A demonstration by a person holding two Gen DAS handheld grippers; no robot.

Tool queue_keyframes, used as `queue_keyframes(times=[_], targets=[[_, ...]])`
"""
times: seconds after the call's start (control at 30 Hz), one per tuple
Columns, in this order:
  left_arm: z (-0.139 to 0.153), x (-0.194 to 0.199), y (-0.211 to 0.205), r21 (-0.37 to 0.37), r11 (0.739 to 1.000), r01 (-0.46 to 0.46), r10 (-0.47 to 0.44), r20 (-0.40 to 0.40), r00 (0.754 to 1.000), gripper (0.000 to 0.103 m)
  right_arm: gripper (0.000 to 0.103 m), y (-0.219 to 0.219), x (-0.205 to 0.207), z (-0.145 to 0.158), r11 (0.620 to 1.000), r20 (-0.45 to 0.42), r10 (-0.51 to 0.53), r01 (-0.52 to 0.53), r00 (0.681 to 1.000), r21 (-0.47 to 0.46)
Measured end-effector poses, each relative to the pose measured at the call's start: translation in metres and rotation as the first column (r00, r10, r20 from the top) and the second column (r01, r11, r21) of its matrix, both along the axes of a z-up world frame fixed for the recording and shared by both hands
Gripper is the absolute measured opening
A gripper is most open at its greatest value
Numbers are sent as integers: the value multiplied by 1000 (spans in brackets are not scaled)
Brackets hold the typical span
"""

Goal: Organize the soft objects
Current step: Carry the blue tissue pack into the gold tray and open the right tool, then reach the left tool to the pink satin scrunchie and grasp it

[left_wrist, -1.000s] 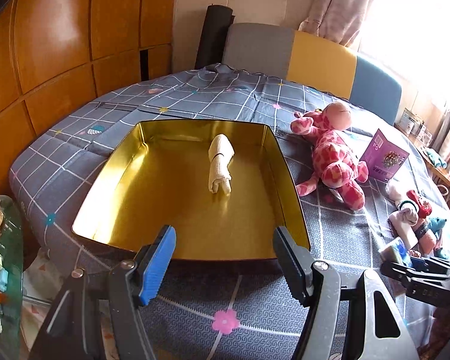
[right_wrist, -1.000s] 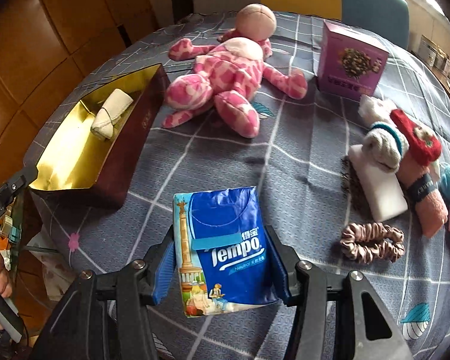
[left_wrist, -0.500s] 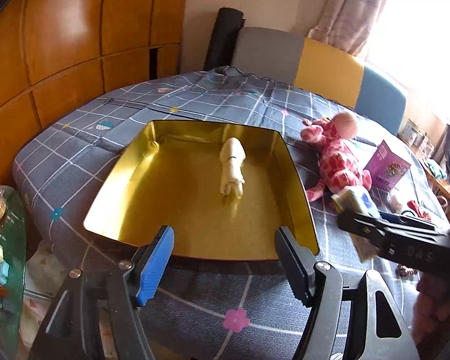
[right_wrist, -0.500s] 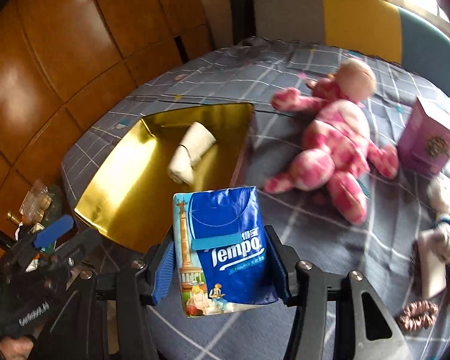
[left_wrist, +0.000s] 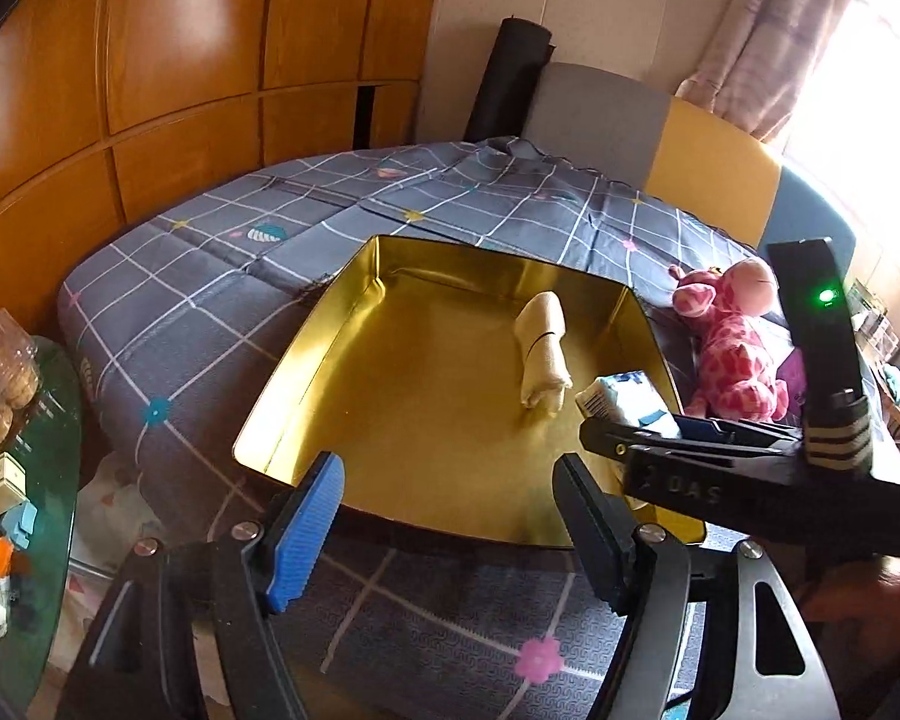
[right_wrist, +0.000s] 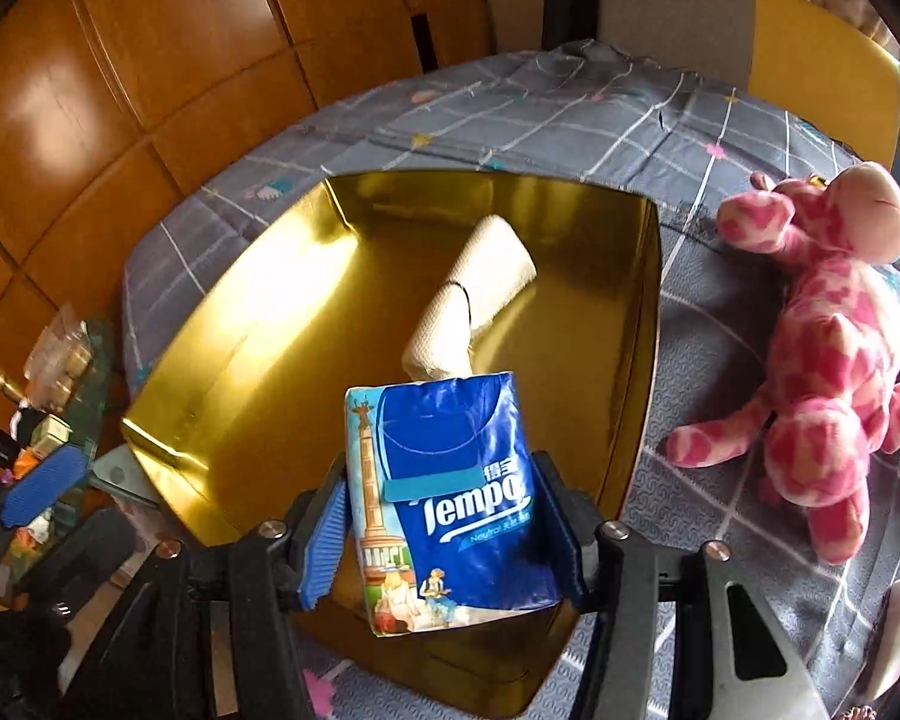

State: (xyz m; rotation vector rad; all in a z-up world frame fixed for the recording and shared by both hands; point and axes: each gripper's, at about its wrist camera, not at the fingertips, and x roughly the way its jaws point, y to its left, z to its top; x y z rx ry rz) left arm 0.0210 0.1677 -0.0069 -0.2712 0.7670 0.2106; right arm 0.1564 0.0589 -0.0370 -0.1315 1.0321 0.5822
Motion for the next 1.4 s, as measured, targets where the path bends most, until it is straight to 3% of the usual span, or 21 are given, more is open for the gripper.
queue_keyframes(times=[0.1,0.27,0.8,1.13,1.4], targets=[[-5,2,2,1,1000,-4,4,-11,1000,74,65,-2,-1,-7,1000,-20,7,-7,1000,0],[-7,4,-1,3,1000,4,-4,-16,1000,75,65,-8,-6,-3,999,-5,-11,11,1000,34],[8,-3,-24,40,998,55,-56,25,998,75,66,-35,-42,29,993,163,-113,106,980,49],[12,-6,-36,55,993,101,-103,31,994,75,66,-65,-63,49,983,278,-185,178,943,50],[13,0,-70,80,970,229,-231,19,973,79,66,-130,-77,57,950,288,-312,298,906,90]])
